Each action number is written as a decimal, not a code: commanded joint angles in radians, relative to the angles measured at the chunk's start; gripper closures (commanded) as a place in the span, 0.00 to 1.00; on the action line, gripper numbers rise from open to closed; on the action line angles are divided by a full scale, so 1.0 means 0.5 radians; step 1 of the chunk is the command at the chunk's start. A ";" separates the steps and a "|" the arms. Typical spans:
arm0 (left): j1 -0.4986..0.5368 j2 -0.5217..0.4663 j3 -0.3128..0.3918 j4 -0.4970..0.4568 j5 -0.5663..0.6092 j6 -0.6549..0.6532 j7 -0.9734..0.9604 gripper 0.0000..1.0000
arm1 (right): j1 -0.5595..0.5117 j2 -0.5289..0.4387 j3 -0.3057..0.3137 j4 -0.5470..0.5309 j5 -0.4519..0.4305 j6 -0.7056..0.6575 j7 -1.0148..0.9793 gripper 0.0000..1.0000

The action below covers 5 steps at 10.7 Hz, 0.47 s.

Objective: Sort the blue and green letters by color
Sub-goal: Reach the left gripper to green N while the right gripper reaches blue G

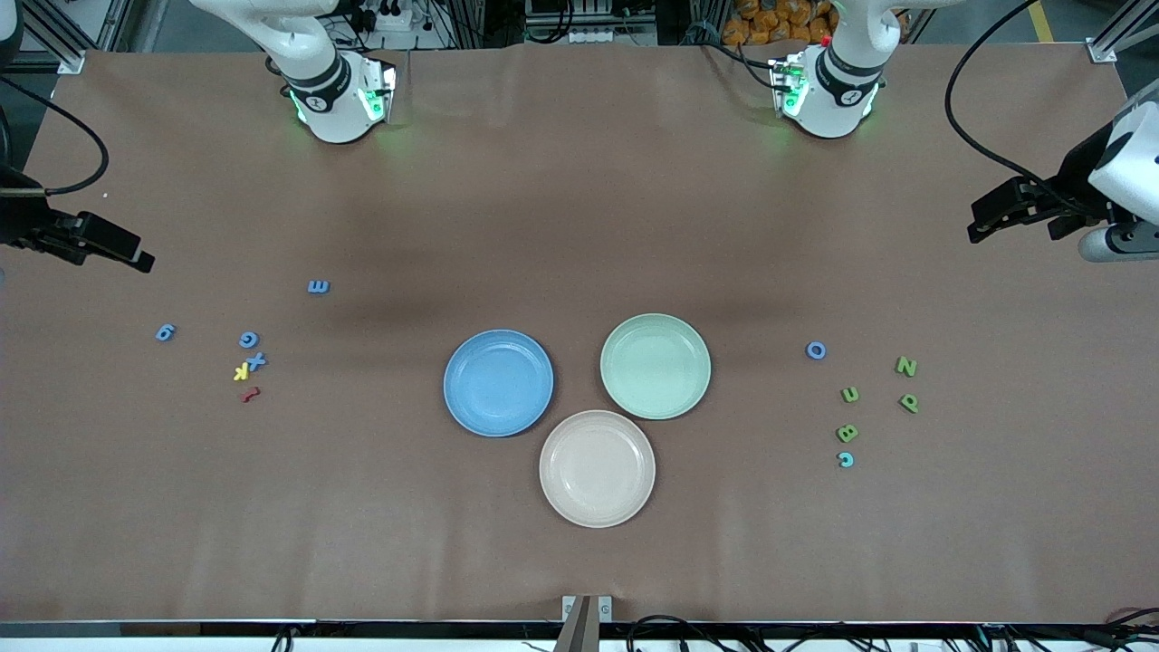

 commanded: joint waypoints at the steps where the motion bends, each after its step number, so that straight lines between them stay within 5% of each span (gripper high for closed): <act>1: 0.019 -0.011 -0.011 -0.007 -0.004 0.018 0.042 0.00 | -0.038 0.007 0.015 0.006 0.031 -0.017 -0.032 0.00; 5: 0.019 -0.005 -0.008 -0.010 -0.004 0.018 0.039 0.00 | -0.042 0.022 0.015 -0.043 0.025 0.002 -0.045 0.00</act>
